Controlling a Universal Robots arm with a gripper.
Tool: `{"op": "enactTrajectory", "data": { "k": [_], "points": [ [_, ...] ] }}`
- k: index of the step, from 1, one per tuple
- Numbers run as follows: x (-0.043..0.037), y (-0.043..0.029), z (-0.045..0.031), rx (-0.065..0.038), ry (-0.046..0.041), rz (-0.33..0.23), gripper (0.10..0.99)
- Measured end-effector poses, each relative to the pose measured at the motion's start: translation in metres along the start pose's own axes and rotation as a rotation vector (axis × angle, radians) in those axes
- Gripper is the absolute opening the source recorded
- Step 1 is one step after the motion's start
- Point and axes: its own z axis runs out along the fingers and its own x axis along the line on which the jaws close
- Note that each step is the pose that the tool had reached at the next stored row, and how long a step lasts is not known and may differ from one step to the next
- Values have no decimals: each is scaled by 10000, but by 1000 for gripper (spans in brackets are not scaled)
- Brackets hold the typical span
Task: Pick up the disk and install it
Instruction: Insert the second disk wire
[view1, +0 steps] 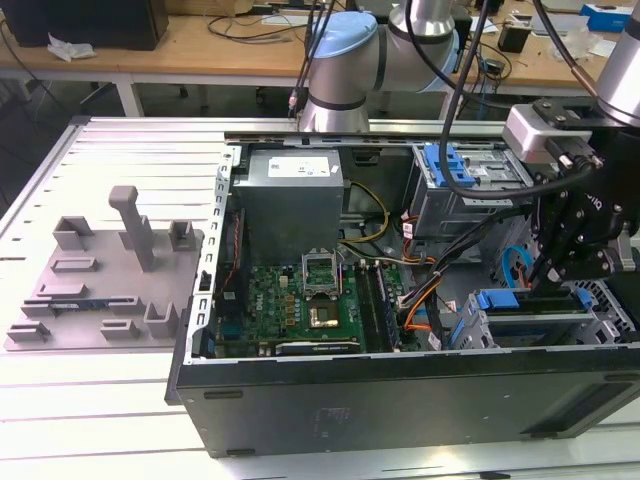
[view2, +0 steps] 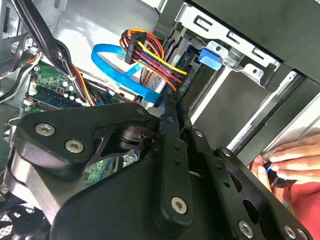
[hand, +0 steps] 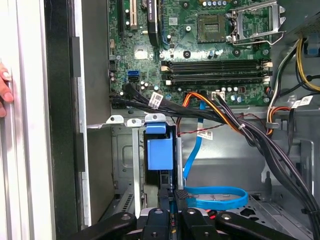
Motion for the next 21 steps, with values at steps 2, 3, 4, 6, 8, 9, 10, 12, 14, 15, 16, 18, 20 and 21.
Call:
{"op": "enactTrajectory", "data": {
  "k": [2, 3, 4, 6, 8, 9, 10, 12, 14, 15, 16, 18, 20, 21],
  "points": [
    [0, -1, 9, 0, -1, 1, 161],
    [0, -1, 13, 0, 0, 0, 161],
    [-1, -1, 17, 0, 0, 0, 161],
    [-1, -1, 30, 0, 1, 0, 161],
    [-1, -1, 36, 0, 2, 0, 161],
    [-1, -1, 40, 0, 1, 0, 161],
    [-1, -2, 45, 0, 1, 0, 161],
    [-1, -2, 49, 0, 3, 0, 161],
    [-1, -1, 53, 0, -4, 0, 169],
    [-1, -1, 54, 0, -5, 0, 169],
    [-1, -1, 53, -1, -5, 0, 169],
    [1, -2, 17, 0, -2, 0, 235],
    [3, -3, -51, 10, -2, -1, 235],
    [3, 0, -82, 28, -2, 2, 235]
  ]
}}
